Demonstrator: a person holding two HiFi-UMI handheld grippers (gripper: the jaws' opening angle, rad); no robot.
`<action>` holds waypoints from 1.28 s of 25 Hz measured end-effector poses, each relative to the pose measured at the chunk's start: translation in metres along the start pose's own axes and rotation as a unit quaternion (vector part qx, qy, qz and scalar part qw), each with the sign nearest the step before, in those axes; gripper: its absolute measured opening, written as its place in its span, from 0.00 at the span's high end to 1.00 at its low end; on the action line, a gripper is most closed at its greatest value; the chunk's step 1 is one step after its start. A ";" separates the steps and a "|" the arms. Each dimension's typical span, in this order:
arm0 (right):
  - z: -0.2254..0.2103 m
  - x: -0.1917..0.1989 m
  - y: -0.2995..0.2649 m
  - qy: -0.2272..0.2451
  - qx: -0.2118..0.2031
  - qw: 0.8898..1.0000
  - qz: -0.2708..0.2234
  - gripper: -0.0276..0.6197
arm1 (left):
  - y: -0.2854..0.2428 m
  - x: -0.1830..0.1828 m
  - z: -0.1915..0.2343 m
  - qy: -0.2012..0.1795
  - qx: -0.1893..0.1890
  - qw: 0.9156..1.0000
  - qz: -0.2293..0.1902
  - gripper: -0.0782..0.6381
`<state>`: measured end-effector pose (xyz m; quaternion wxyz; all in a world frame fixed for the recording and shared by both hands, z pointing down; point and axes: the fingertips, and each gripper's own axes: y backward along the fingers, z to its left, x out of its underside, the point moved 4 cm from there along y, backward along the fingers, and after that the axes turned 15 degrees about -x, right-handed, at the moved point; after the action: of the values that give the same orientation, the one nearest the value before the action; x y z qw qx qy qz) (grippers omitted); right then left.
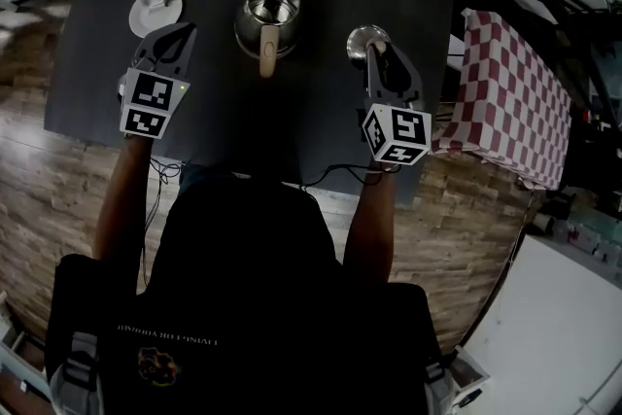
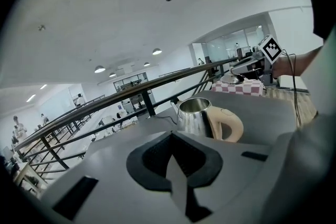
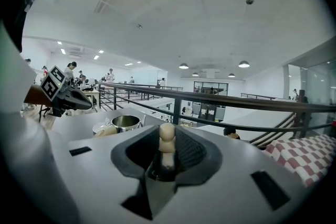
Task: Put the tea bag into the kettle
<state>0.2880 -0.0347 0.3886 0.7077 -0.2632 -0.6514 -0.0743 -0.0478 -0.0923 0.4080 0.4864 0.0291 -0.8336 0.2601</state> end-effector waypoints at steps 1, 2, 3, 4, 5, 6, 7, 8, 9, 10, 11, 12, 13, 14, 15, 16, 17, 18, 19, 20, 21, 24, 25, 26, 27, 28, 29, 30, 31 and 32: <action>0.003 -0.003 -0.007 0.003 -0.006 1.000 0.000 0.80 | 0.002 0.004 0.004 0.002 -0.003 1.000 0.003 0.88; 0.007 -0.005 -0.013 0.005 -0.010 1.000 -0.001 0.80 | 0.004 0.007 0.008 0.004 -0.005 1.000 0.005 0.88; 0.009 -0.008 -0.019 0.007 -0.015 1.000 -0.001 0.80 | 0.007 0.011 0.012 0.005 -0.007 1.000 0.008 0.88; 0.012 -0.010 -0.025 0.008 -0.019 1.000 -0.001 0.80 | 0.009 0.014 0.016 0.007 -0.009 1.000 0.010 0.88; 0.015 -0.013 -0.032 0.010 -0.023 1.000 -0.001 0.79 | 0.011 0.017 0.021 0.008 -0.012 1.000 0.012 0.88; 0.019 -0.015 -0.038 0.013 -0.028 1.000 -0.001 0.80 | 0.013 0.020 0.026 0.010 -0.015 1.000 0.014 0.88; 0.023 -0.018 -0.044 0.015 -0.033 0.999 -0.002 0.80 | 0.016 0.023 0.032 0.012 -0.019 1.000 0.016 0.88; 0.027 -0.021 -0.050 0.017 -0.038 0.999 -0.002 0.80 | 0.019 0.027 0.037 0.014 -0.023 0.999 0.018 0.88; 0.031 -0.024 -0.056 0.019 -0.042 0.999 -0.002 0.80 | 0.022 0.031 0.043 0.016 -0.027 0.999 0.020 0.88; 0.035 -0.026 -0.062 0.021 -0.046 0.999 -0.002 0.80 | 0.024 0.034 0.048 0.019 -0.030 0.999 0.021 0.88; 0.040 -0.029 -0.068 0.023 -0.050 0.998 -0.001 0.80 | 0.027 0.038 0.054 0.021 -0.033 0.999 0.023 0.88; 0.044 -0.032 -0.074 0.025 -0.054 0.998 0.000 0.80 | 0.029 0.041 0.060 0.024 -0.036 0.999 0.026 0.88; 0.048 -0.034 -0.080 0.027 -0.058 0.998 0.002 0.80 | 0.031 0.045 0.065 0.027 -0.038 0.999 0.028 0.88; 0.052 -0.037 -0.086 0.030 -0.062 0.998 0.004 0.80 | 0.033 0.049 0.070 0.031 -0.041 0.998 0.031 0.88; 0.056 -0.039 -0.092 0.033 -0.065 0.997 0.005 0.80 | 0.034 0.053 0.075 0.034 -0.043 0.998 0.033 0.88; 0.059 -0.041 -0.097 0.035 -0.069 0.997 0.007 0.80 | 0.035 0.056 0.079 0.037 -0.045 0.998 0.034 0.88; 0.062 -0.042 -0.102 0.037 -0.071 0.997 0.009 0.80 | 0.036 0.059 0.082 0.040 -0.046 0.998 0.034 0.88; 0.065 -0.043 -0.106 0.040 -0.074 0.996 0.010 0.80 | 0.037 0.062 0.084 0.043 -0.047 0.997 0.035 0.88; 0.068 -0.044 -0.110 0.042 -0.076 0.996 0.012 0.80 | 0.038 0.064 0.087 0.045 -0.048 0.997 0.035 0.88; 0.071 -0.045 -0.114 0.043 -0.078 0.996 0.014 0.80 | 0.038 0.067 0.089 0.048 -0.049 0.997 0.035 0.88; 0.074 -0.046 -0.118 0.045 -0.080 0.996 0.015 0.80 | 0.039 0.070 0.092 0.051 -0.049 0.997 0.035 0.88; 0.084 -0.048 -0.130 0.049 -0.086 0.995 0.022 0.80 | 0.040 0.078 0.101 0.059 -0.051 0.996 0.037 0.88; 0.086 -0.048 -0.133 0.049 -0.088 0.995 0.024 0.80 | 0.041 0.080 0.103 0.062 -0.051 0.996 0.039 0.88; 0.088 -0.049 -0.137 0.050 -0.090 0.994 0.027 0.80 | 0.041 0.083 0.105 0.065 -0.052 0.996 0.040 0.88; 0.090 -0.049 -0.140 0.050 -0.092 0.994 0.029 0.80 | 0.041 0.085 0.108 0.068 -0.053 0.995 0.041 0.88; 0.092 -0.049 -0.144 0.051 -0.094 0.994 0.031 0.80 | 0.041 0.088 0.110 0.071 -0.054 0.995 0.042 0.88; 0.095 -0.048 -0.148 0.052 -0.096 0.993 0.034 0.80 | 0.041 0.090 0.113 0.073 -0.055 0.995 0.042 0.88; 0.097 -0.048 -0.152 0.052 -0.098 0.993 0.036 0.80 | 0.041 0.093 0.115 0.075 -0.056 0.995 0.043 0.88; 0.099 -0.048 -0.155 0.052 -0.098 0.993 0.038 0.80 | 0.041 0.095 0.118 0.076 -0.056 0.995 0.044 0.88; 0.100 -0.047 -0.158 0.052 -0.099 0.993 0.040 0.80 | 0.040 0.097 0.120 0.077 -0.056 0.994 0.046 0.88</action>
<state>0.1224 -0.1333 0.3878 0.7137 -0.3534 -0.5919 -0.1238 -0.2065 -0.0932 0.4253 0.5378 -0.0565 -0.8073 0.2364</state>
